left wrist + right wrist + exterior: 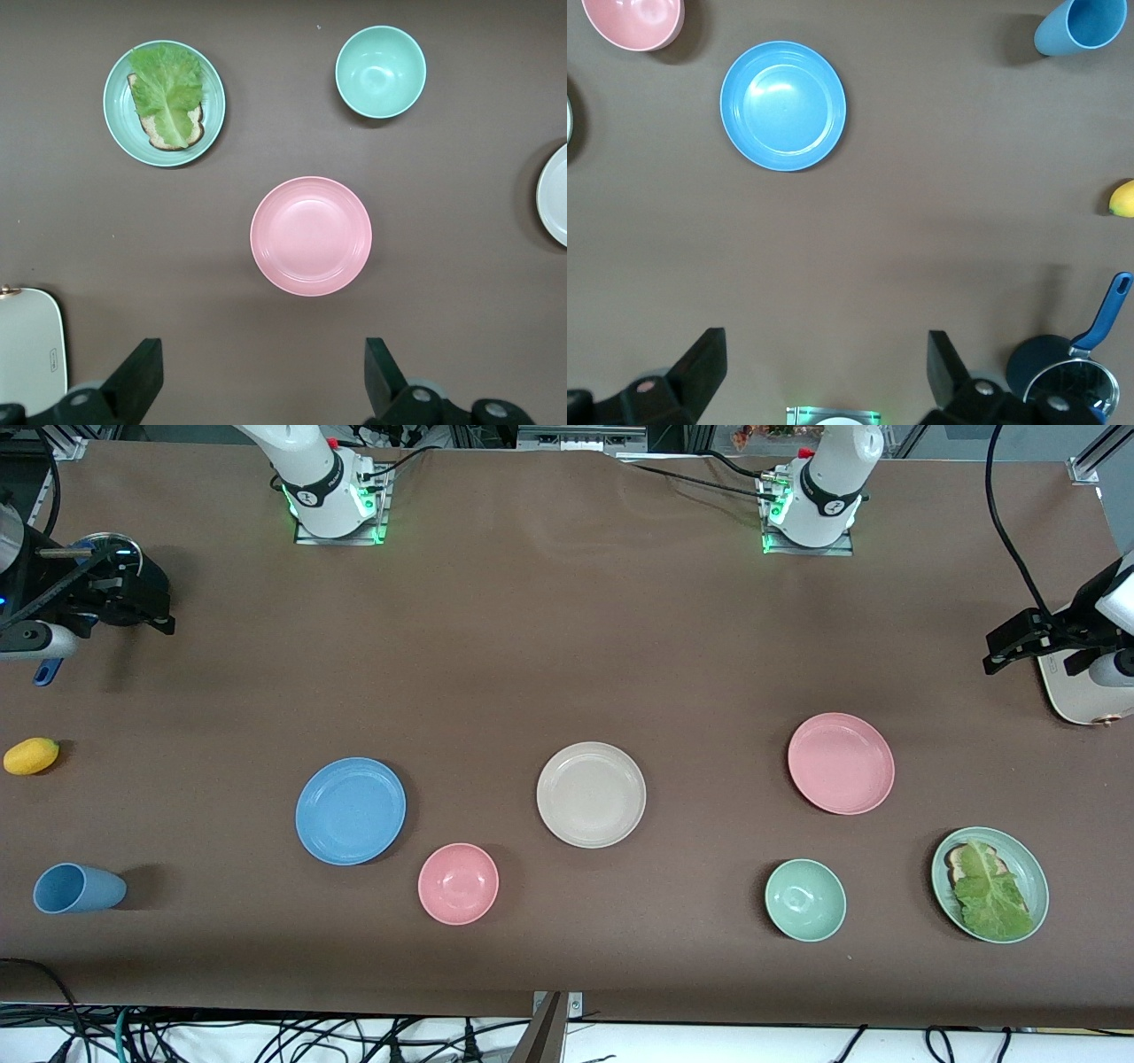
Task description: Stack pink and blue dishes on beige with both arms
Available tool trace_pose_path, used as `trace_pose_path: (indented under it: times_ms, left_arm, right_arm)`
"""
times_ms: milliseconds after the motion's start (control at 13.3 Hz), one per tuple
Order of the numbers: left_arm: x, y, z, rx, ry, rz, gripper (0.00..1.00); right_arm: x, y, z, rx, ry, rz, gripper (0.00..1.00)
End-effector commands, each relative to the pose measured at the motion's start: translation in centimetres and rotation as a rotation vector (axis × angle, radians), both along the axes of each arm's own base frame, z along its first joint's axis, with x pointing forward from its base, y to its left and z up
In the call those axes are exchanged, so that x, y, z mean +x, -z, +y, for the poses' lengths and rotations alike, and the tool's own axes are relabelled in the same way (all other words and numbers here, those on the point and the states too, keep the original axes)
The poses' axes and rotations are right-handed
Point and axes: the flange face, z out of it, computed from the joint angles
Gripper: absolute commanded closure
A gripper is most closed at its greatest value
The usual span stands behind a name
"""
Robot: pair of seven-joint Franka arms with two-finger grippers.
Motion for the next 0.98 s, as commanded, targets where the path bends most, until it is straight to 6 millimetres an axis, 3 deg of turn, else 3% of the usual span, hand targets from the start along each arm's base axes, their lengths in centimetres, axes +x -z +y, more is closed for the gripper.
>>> trace_pose_path:
  times_ms: [0, 903]
  left_arm:
    - [0.3, -0.5, -0.1, -0.027, 0.02, 0.002, 0.0]
    - [0.3, -0.6, -0.9, -0.027, 0.034, 0.001, 0.0]
  right_arm:
    - [-0.4, -0.5, -0.1, 0.005, -0.009, 0.007, 0.0]
    - [-0.1, 1.1, 0.0, 0.004, -0.01, 0.033, 0.0]
